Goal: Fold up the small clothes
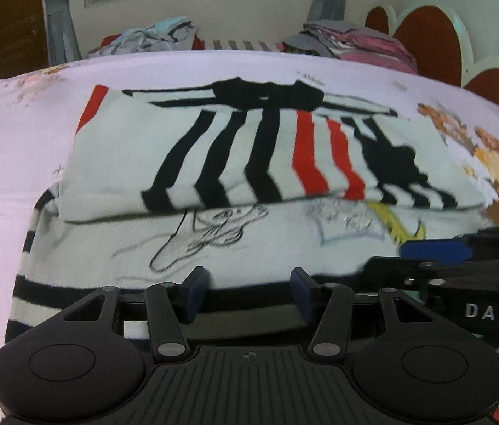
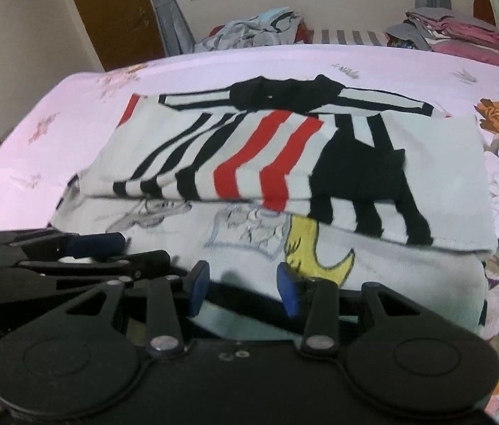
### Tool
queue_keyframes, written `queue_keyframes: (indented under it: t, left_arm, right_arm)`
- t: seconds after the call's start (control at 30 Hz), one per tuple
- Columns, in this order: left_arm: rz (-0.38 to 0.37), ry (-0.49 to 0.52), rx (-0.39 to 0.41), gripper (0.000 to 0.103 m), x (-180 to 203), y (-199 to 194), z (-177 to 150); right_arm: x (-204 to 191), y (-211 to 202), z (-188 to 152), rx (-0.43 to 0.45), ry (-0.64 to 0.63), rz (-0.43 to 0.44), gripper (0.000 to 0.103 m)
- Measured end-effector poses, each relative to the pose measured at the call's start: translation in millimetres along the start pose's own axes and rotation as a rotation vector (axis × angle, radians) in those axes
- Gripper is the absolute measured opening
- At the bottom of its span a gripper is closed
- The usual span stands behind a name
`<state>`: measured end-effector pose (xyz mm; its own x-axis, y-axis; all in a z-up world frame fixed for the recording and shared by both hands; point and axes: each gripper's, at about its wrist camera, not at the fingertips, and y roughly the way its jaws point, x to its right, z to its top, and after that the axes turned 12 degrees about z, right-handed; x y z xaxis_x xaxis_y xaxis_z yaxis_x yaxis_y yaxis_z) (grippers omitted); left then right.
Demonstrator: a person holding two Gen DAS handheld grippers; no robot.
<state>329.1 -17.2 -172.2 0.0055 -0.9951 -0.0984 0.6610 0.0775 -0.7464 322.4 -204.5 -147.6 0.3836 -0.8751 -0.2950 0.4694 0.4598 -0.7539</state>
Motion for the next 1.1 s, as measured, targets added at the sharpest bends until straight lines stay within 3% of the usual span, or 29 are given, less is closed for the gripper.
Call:
queue_keyframes:
  t: [0.13, 0.37, 0.5, 0.6, 0.77, 1.1]
  left_arm:
    - [-0.015, 0.048, 0.025, 0.053, -16.0, -5.4, -14.6]
    - [-0.021, 0.052, 0.024, 0.053, -74.9, -31.7, -58.0]
    - [-0.033, 0.055, 0.015, 0.053, -93.2, -55.8, -77.7]
    - [-0.072, 0.073, 0.012, 0.054, -92.9, -70.7, -91.5]
    - [-0.071, 0.075, 0.007, 0.054, -107.0, -85.6, -120.4]
    - [-0.073, 0.004, 0.002, 0.054, -142.7, -118.1, -146.5]
  right_arm:
    - [0.9, -5.2, -23.0, -0.024, -0.058, -0.117, 0.042]
    - [4.8, -49.1, -69.4, -0.027, -0.002, -0.269, 0.044]
    - [-14.0, -70.4, -82.8, 0.020, 0.071, -0.223, 0.045]
    - [-43.0, -69.6, -89.7, 0.027, 0.047, -0.193, 0.046]
    - [-60.3, -64.1, -116.2, -0.045, 0.018, -0.258, 0.047]
    - [-50.5, -118.4, -164.9, -0.014, 0.128, -0.361, 0.052]
